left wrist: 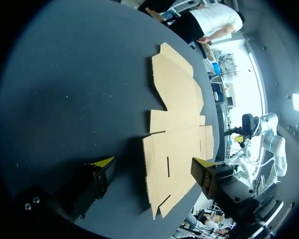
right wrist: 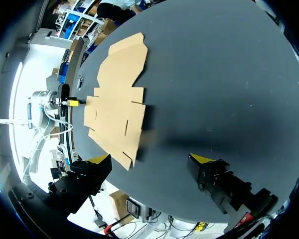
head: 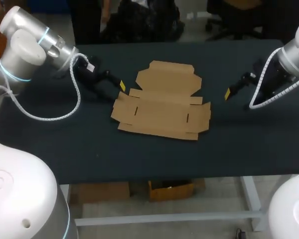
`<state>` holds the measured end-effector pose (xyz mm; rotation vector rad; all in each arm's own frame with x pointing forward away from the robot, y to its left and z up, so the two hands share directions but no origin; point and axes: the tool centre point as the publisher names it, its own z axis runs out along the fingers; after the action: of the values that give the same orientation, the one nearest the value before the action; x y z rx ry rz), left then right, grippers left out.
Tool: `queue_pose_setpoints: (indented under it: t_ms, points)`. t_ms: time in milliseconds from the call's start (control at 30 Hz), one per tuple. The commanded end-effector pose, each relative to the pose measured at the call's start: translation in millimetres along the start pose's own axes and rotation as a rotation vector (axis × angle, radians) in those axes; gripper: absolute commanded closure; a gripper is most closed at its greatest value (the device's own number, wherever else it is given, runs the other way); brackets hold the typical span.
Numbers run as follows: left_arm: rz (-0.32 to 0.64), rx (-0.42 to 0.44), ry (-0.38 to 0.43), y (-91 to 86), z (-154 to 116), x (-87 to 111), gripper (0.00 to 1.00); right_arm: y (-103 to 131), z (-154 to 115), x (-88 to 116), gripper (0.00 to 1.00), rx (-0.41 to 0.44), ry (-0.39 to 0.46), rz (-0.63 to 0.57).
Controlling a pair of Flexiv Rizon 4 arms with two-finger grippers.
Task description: Assemble the packaging by folding the flat box into shape, placing the metal phone stand inside, and closing the box properly
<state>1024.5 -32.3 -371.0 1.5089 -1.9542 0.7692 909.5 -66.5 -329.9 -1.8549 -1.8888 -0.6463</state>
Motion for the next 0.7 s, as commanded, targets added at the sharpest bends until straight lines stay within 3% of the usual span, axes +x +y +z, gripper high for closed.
queue_pose_setpoints:
  t_ms: [33, 67, 100, 133, 167, 200, 367, 433, 700]
  points:
    - [0.002, -0.170, 0.005, -6.0, 6, -1.5, 0.00, 0, 1, 0, 0.00, 0.001, -0.002, 0.001]
    - [0.004, -0.180, 0.003, -5.7, 7, -1.3, 0.00, 0, 1, 0, 0.00, 0.001, -0.003, 0.002]
    - [0.004, -0.185, 0.003, -5.4, 8, -1.1, 0.08, 0, 1, 0, 0.00, 0.001, -0.003, 0.002]
    - [0.000, -0.193, -0.003, -5.2, 10, -1.1, 0.18, -1, 1, 0, 0.00, 0.001, -0.004, 0.002]
    - [0.004, -0.203, -0.004, -4.8, 12, -1.0, 0.38, -1, 0, 0, 0.00, 0.001, -0.004, 0.002]
    - [0.000, -0.208, -0.014, -4.2, 13, -0.9, 0.49, -1, 0, 0, 0.00, 0.001, -0.005, 0.002]
    - [-0.006, -0.216, -0.038, -0.1, 21, -1.2, 0.77, -2, -1, -1, 0.00, 0.001, -0.007, 0.000]
    - [-0.016, -0.206, -0.053, 2.9, 22, -1.2, 1.00, -3, -1, -1, 0.00, 0.001, -0.006, 0.000]
    - [-0.033, -0.143, -0.047, 21.6, 21, 3.9, 1.00, -8, -4, -3, 0.00, 0.002, -0.005, 0.000]
